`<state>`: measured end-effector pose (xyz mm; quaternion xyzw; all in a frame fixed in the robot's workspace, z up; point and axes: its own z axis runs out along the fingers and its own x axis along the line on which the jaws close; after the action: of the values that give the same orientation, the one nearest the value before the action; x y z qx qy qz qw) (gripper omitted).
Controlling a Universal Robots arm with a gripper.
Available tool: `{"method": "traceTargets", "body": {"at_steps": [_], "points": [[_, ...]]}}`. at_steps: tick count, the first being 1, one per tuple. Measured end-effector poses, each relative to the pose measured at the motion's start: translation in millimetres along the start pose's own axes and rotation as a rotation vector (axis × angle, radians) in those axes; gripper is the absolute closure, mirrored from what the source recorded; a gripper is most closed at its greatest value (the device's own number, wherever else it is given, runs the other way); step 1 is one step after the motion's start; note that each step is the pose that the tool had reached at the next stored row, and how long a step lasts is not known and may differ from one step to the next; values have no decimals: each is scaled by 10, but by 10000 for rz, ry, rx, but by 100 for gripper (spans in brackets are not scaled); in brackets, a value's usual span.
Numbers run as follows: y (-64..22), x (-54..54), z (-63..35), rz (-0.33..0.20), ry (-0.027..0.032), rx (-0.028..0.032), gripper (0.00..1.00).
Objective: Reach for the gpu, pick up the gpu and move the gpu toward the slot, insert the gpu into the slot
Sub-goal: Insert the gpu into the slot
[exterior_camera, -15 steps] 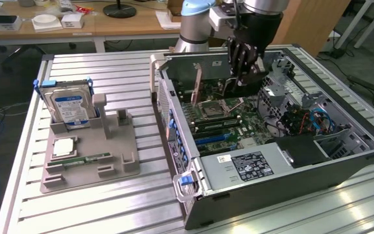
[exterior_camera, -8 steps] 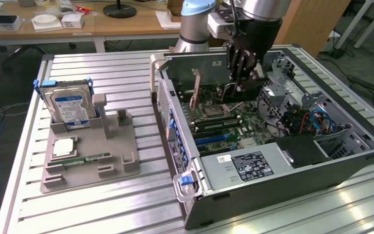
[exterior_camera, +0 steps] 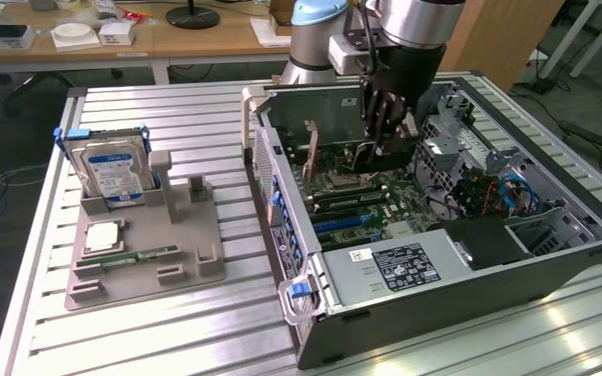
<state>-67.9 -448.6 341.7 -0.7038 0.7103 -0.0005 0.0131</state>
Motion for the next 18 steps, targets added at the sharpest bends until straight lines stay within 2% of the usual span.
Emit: {"method": "traceTargets", "body": {"at_steps": [6, 11, 18], "points": [[-9, -1, 70, -109, -2, -3, 74], [-11, -1, 150, -190, -27, -4, 74], [-6, 3, 230, -24, -26, 0, 74]]}}
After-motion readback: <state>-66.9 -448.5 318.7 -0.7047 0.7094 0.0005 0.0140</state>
